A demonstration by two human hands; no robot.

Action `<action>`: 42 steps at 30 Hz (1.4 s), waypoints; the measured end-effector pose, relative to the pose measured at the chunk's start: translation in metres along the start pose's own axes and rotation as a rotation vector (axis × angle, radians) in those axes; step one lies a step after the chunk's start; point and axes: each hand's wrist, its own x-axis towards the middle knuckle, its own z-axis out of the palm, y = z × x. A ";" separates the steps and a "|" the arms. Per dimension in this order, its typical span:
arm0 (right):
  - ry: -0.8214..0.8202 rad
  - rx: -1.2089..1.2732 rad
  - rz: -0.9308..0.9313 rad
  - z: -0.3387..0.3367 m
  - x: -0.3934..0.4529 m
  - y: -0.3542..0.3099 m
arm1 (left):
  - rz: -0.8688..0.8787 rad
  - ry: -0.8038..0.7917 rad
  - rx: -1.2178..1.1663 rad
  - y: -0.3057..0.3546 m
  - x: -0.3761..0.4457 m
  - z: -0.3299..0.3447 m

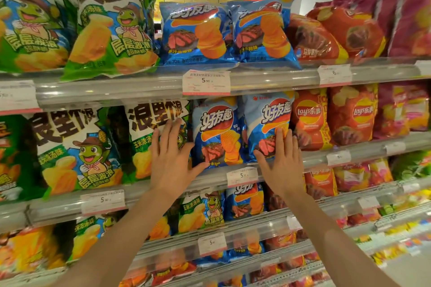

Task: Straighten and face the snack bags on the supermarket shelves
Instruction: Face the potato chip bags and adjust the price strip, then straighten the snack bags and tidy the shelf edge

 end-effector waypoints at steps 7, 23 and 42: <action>-0.066 -0.023 0.026 -0.004 0.003 -0.005 | -0.016 0.004 0.022 0.003 0.000 0.002; -0.079 0.550 0.229 -0.020 -0.036 -0.013 | 0.027 0.012 -0.451 -0.032 -0.044 -0.034; -0.250 0.762 0.300 0.022 -0.117 -0.045 | -0.578 -0.085 -0.818 -0.056 -0.125 -0.053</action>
